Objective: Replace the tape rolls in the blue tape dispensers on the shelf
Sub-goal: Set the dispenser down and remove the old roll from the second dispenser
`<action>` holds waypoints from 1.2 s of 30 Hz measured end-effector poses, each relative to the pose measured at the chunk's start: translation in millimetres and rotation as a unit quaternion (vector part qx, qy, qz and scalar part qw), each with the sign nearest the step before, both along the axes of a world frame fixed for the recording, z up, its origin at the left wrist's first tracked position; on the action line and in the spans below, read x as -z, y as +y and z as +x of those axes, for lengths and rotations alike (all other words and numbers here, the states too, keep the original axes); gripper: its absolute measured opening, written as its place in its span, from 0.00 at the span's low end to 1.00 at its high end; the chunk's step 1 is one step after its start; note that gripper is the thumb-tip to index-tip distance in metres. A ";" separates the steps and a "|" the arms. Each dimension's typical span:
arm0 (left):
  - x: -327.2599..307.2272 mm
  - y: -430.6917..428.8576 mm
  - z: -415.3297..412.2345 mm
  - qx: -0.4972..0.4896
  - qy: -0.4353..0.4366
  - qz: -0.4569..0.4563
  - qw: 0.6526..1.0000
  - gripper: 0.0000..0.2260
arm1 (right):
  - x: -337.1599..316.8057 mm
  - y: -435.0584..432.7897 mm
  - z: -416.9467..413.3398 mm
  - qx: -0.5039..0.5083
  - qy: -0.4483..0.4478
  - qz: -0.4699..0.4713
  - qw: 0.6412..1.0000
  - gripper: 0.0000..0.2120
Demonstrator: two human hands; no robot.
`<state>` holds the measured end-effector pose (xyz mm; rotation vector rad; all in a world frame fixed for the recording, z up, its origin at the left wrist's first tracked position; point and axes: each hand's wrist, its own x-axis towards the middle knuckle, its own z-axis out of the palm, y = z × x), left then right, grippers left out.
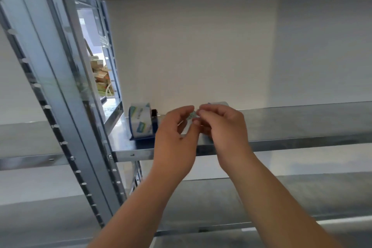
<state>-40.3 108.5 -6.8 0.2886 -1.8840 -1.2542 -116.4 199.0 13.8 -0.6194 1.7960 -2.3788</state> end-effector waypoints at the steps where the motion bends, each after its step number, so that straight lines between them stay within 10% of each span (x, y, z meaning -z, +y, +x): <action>1: 2.2 6.3 -5.5 0.010 -0.003 0.015 1.000 0.13 | -1.0 6.1 -2.4 0.014 0.014 -0.004 1.000 0.08; 13: 10.7 44.0 -65.3 0.012 -0.031 0.081 0.996 0.15 | 23.6 46.7 -61.9 0.125 0.117 0.037 0.985 0.15; 18: 19.8 17.9 -39.9 -0.292 0.026 -0.159 0.943 0.12 | 43.4 41.8 -79.4 0.080 0.119 0.092 0.985 0.19; 36: 22.8 24.6 -77.5 0.000 -0.035 0.040 0.999 0.14 | 52.0 24.0 -95.2 0.050 0.022 0.091 0.994 0.09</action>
